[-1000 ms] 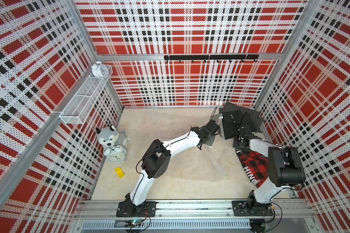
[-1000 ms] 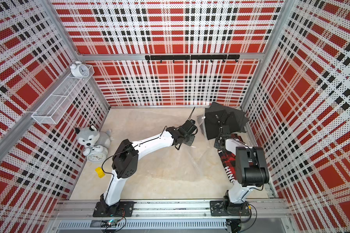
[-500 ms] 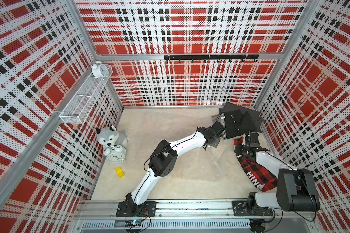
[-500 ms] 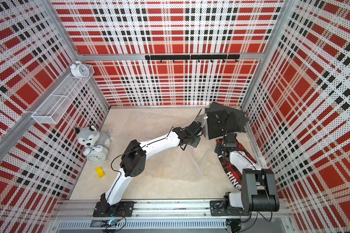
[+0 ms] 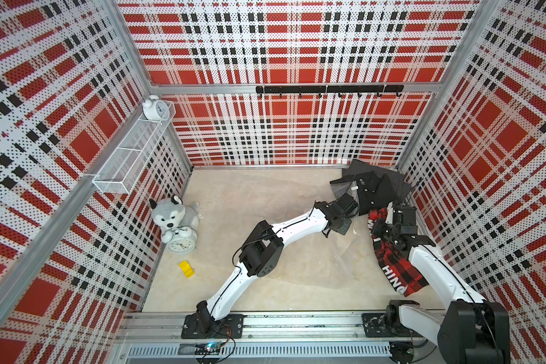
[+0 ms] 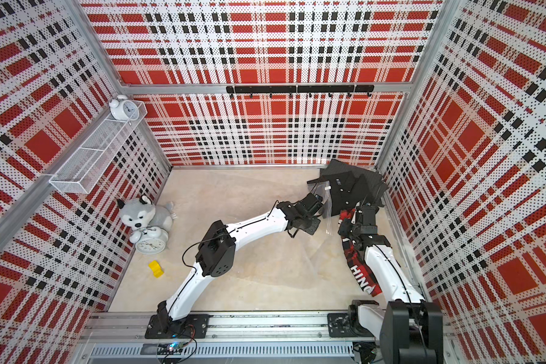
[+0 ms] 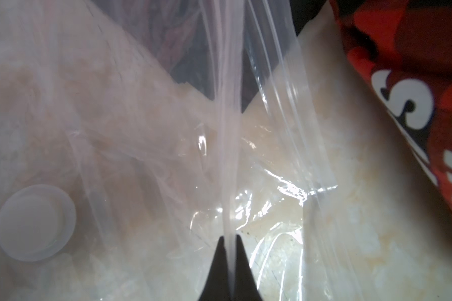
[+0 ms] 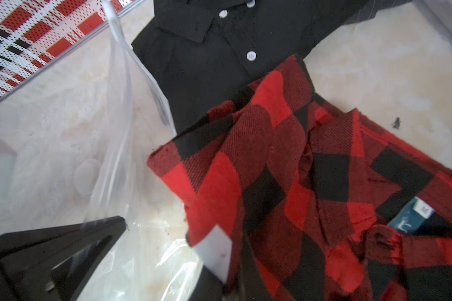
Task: Place the folded shirt into the vacuum bag
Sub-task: Pick up the shirt from the center of the board, then place the shirt in the vacuum bag.
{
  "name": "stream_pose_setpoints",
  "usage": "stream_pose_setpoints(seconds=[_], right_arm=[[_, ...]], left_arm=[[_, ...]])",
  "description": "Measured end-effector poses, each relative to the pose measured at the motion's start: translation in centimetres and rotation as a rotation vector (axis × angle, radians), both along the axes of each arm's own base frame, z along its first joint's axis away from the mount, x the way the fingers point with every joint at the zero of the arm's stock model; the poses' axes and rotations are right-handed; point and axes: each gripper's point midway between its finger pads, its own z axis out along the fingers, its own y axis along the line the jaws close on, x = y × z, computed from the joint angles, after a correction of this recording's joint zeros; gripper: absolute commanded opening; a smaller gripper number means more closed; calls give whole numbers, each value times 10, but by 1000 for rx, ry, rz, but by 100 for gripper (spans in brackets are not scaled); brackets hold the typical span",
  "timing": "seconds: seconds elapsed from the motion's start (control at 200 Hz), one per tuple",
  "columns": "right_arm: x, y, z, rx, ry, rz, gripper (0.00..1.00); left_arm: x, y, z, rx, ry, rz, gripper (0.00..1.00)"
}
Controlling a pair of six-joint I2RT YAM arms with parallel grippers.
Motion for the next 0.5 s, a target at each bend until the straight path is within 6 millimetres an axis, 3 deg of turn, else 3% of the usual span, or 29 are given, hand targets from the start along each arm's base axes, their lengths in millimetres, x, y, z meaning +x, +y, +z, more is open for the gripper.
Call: stream_pose_setpoints(seconds=[0.235, 0.501], right_arm=[[0, 10, 22, 37, -52, 32, 0], [10, 38, 20, 66, -38, 82, 0]], left_arm=[[-7, -9, -8, -21, 30, -19, 0], [-7, -12, -11, -37, 42, -13, 0]])
